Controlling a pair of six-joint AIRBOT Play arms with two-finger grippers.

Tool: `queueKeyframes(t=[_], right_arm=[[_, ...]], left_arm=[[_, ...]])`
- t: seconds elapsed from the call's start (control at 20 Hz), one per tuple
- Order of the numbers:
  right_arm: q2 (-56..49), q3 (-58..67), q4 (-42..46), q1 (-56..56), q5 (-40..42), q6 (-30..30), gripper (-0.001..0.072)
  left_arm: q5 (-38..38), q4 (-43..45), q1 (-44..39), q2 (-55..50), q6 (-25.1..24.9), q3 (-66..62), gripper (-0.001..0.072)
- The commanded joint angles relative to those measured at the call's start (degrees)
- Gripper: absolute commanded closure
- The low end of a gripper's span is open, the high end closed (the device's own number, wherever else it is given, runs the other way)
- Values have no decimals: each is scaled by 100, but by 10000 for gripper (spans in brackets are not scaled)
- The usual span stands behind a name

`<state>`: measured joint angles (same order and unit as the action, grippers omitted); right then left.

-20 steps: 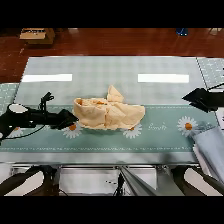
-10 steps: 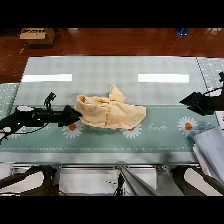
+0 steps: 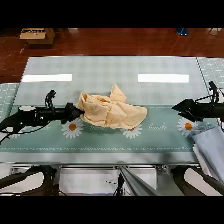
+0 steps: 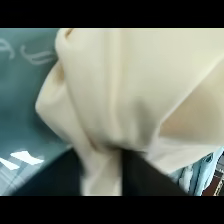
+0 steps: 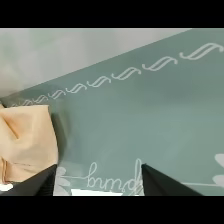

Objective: Fold the shirts.

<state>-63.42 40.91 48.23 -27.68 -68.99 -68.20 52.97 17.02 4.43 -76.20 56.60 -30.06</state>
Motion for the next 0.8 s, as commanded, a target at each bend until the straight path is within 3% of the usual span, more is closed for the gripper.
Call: queueKeyframes(t=[0.0, 0.2, 0.5, 0.75], right_arm=[[0, -70, -184, 378, -48, 133, 123], [-192, -70, -422, 1215, 275, 205, 123], [-1296, -68, -876, 2127, 837, 334, 123], [-1700, -68, -1217, 2535, 1906, -37, 129]], left_arm=[[-326, -254, -341, -90, -63, 2, 681], [44, -251, -363, -90, -85, 2, 681], [623, -251, -155, -76, -358, 2, 681], [894, -291, -87, -61, -522, 2, 681]])
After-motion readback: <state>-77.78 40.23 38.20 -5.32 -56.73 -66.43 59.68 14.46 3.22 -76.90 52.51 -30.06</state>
